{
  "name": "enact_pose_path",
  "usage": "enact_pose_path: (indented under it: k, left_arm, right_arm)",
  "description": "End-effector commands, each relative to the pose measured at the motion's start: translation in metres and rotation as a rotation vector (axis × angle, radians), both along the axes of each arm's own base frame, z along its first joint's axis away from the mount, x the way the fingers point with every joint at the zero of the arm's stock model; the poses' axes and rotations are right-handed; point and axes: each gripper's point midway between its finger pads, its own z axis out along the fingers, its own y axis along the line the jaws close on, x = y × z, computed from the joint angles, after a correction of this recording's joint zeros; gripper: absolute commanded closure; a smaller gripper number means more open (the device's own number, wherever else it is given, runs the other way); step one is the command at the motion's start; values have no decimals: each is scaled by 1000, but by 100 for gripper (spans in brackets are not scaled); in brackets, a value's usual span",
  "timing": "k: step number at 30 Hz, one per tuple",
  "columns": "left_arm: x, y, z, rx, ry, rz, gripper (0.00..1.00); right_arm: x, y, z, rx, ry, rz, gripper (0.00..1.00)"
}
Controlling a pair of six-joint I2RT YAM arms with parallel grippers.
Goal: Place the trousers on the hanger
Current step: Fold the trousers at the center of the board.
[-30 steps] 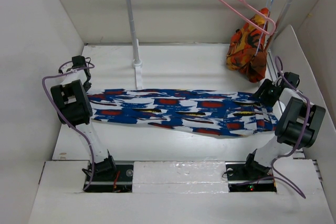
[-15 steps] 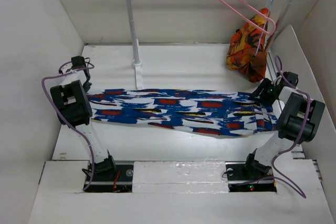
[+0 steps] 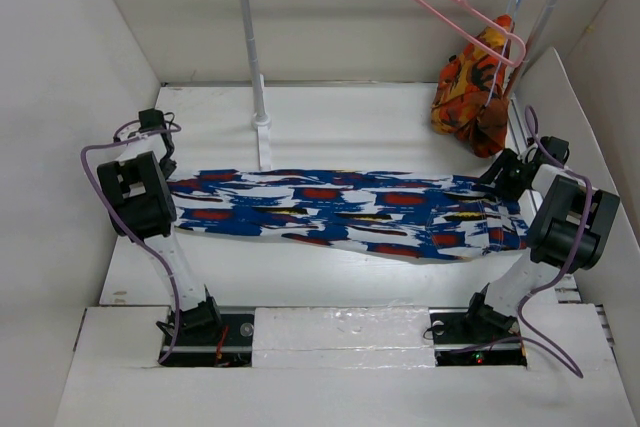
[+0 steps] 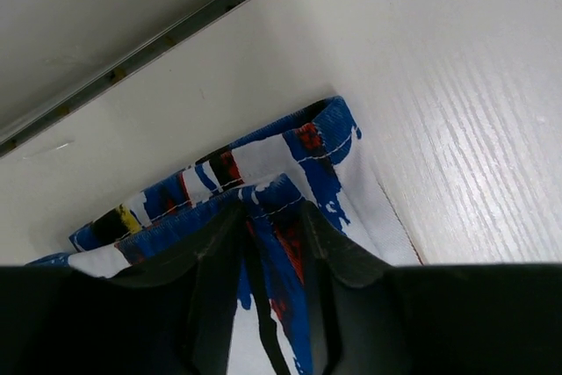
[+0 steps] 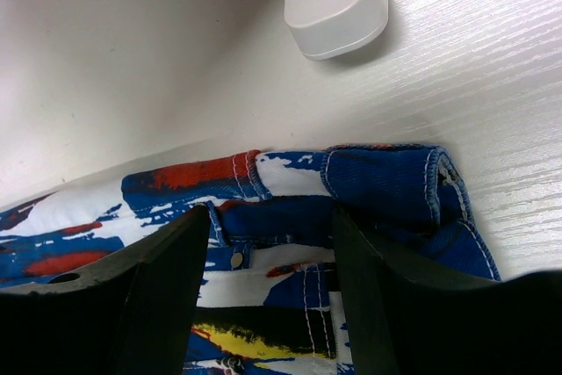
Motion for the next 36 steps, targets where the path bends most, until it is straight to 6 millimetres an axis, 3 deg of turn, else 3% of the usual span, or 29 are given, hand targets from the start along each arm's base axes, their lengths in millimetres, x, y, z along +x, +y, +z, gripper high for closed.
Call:
enact_pose_path:
  k: [1,4,6,7,14,22,29,35,36]
  left_arm:
    - [-2,7,-2,23,32,20,69]
    - [1,7,-1,20,34,8,71]
    - [0,7,-2,20,37,6,96]
    - [-1,7,-2,22,38,13,100]
    - [-1,7,8,27,26,19,100]
    - [-1,2,44,39,-60,34,100]
    - [3,1,56,78,-92,38,100]
    - [27,12,50,107,-89,34,100]
    - [35,16,59,118,-106,28,100]
  right_arm:
    - [8,-19,2,-50,-23,-22,36]
    - [6,-17,-1,-48,-14,-18,36]
    - [5,-18,-2,-50,-10,-18,36]
    - [4,-18,-3,-53,-8,-21,37]
    - [6,-21,-4,-57,6,-31,39]
    - [5,-33,-2,-68,17,-69,41]
    - [3,-38,-3,-72,26,-78,41]
    - [-1,-43,-1,-91,36,-82,41]
    - [-4,-47,-1,-96,41,-90,40]
